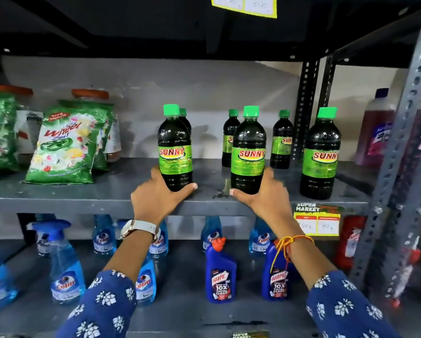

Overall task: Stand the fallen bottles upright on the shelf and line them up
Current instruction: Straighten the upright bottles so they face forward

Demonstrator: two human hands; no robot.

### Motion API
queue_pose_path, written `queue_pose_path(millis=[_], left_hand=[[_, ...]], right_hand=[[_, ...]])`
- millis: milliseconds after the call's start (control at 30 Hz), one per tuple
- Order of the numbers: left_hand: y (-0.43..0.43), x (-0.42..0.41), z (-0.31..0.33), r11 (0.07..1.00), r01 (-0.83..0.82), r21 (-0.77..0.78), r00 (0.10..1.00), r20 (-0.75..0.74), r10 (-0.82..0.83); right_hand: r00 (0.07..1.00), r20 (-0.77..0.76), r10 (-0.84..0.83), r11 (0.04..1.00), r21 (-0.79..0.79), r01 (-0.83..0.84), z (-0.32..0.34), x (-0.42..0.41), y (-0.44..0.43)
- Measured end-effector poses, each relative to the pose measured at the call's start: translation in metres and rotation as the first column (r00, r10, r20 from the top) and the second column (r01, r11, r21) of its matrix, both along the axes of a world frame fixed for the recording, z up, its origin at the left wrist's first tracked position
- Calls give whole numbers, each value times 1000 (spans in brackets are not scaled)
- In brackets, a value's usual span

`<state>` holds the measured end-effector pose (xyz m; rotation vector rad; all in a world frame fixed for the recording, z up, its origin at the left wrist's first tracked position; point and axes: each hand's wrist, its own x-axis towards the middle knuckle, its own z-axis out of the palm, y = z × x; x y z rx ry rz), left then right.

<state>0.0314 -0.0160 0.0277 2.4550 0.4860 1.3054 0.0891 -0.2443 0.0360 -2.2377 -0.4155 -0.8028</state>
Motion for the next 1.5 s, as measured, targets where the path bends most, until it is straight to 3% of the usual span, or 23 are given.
queue_pose_path(millis=[533,700,733,800,867,933,1000,1067,1133,1200,1333,1500], left_hand=[[-6,0,-1,1000,-31,1,999,22,31],[-10,-4,-2,994,37,-107,998,48,-32],[-13,-6,-2,987,80,-138,991,113,-65],[-21,-9,-4,985,115,-128,940,336,-66],[-41,-12,2,992,117,-42,832,550,-75],[-69,-8,17,974,222,38,773,603,-199],[-104,2,29,945,319,70,808,501,-310],[-135,14,32,929,369,-8,876,338,-344],[-154,25,23,943,300,-147,946,176,-273],[-160,33,10,989,117,-95,993,29,-115],[-155,44,2,999,34,40,997,68,-37],[-153,47,0,997,44,70,986,155,-54]], right_hand=[[999,14,38,999,24,-38,-1,-2,-5],[982,-56,181,980,93,-175,4,-11,-10],[972,-36,232,963,153,-224,3,-15,-16],[956,161,246,937,213,-277,2,-25,-35],[889,445,112,935,256,-246,6,-23,-65],[843,538,-27,908,365,-204,16,-7,-99],[922,386,12,849,483,-213,28,10,-127],[969,168,180,840,487,-240,32,26,-146],[973,-40,228,915,350,-200,24,37,-157],[965,-142,221,960,209,-189,11,45,-161],[963,-191,193,981,64,-184,4,57,-159],[977,-147,153,988,39,-149,1,56,-159]])
